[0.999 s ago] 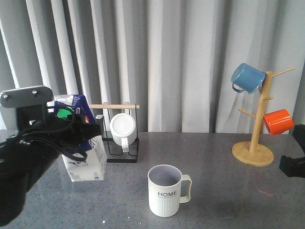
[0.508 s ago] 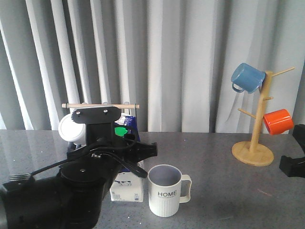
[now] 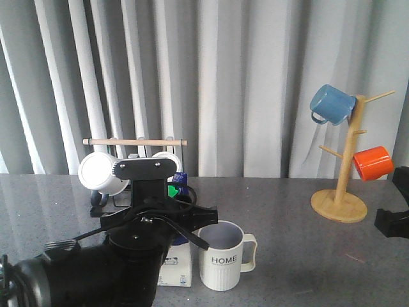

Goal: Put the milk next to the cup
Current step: 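Carry the milk carton with the left gripper beside the white mug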

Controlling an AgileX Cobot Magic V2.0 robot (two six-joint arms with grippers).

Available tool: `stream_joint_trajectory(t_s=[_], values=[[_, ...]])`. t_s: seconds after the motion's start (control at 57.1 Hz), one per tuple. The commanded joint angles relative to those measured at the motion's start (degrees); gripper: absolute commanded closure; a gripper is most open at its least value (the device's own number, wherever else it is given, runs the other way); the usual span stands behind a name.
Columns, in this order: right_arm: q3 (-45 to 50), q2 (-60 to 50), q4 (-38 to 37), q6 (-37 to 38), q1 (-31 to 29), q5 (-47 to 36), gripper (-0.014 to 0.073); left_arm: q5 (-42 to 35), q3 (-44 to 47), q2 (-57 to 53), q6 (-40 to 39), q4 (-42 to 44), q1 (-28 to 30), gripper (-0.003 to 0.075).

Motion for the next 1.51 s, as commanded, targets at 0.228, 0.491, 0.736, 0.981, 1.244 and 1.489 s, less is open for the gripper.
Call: stream_joint_trajectory(t_s=[0.228, 0.491, 0.736, 0.981, 1.244, 1.489], values=[[-1.59, -0.85, -0.45, -0.11, -0.30, -3.99, 0.0602, 0.70, -1.83, -0.74, 0.06, 2.49, -0.40, 0.0627], [-1.59, -0.85, -0.45, -0.11, -0.30, -3.99, 0.0602, 0.98, -1.83, -0.40, 0.03, 2.87, -0.40, 0.0627], [-1.59, -0.85, -0.45, -0.11, -0.30, -3.99, 0.0602, 1.99, -1.83, -0.17, -0.42, 2.99, -0.40, 0.0627], [-1.59, -0.85, -0.45, -0.11, -0.30, -3.98, 0.0602, 2.68, -1.83, -0.06, -0.43, 4.20, -0.40, 0.0627], [-1.59, -0.85, -0.45, -0.11, -0.30, -3.98, 0.0602, 2.62, -1.83, -0.06, -0.43, 4.20, -0.40, 0.0585], [-1.59, -0.85, -0.45, -0.11, -0.30, -3.98, 0.0602, 2.32, -2.09, -0.06, -0.48, 3.75, -0.40, 0.0393]])
